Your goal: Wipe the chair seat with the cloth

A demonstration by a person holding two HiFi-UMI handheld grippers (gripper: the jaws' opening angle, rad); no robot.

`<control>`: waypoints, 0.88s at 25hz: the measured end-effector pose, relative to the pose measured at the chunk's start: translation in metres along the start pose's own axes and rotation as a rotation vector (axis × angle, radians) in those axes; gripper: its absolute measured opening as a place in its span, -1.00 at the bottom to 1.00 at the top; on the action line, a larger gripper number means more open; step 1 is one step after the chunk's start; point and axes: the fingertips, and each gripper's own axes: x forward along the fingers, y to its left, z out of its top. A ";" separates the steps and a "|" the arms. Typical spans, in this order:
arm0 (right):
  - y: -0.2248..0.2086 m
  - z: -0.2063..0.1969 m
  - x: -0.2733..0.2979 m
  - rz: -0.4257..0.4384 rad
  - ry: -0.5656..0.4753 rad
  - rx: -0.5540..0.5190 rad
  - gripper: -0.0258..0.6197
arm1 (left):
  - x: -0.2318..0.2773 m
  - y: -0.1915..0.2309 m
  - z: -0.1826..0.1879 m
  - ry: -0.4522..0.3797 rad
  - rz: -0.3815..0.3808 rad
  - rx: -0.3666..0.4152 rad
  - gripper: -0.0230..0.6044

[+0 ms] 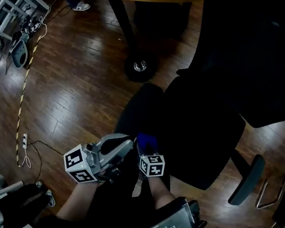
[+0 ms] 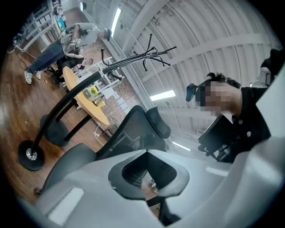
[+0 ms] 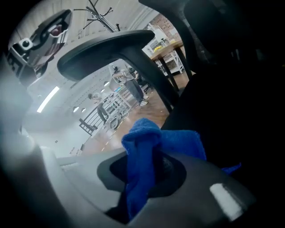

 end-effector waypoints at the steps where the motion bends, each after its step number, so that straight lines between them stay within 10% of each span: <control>1: 0.001 -0.001 0.000 0.009 0.001 -0.009 -0.73 | -0.002 0.001 -0.001 0.001 0.002 -0.001 -0.92; 9: -0.036 -0.017 -0.031 -0.057 -0.014 0.024 -0.74 | 0.020 -0.008 -0.021 0.074 -0.056 -0.018 -0.92; 22: -0.197 -0.073 -0.224 -0.464 -0.085 0.213 -0.74 | 0.114 -0.046 -0.071 0.237 -0.247 -0.058 -0.92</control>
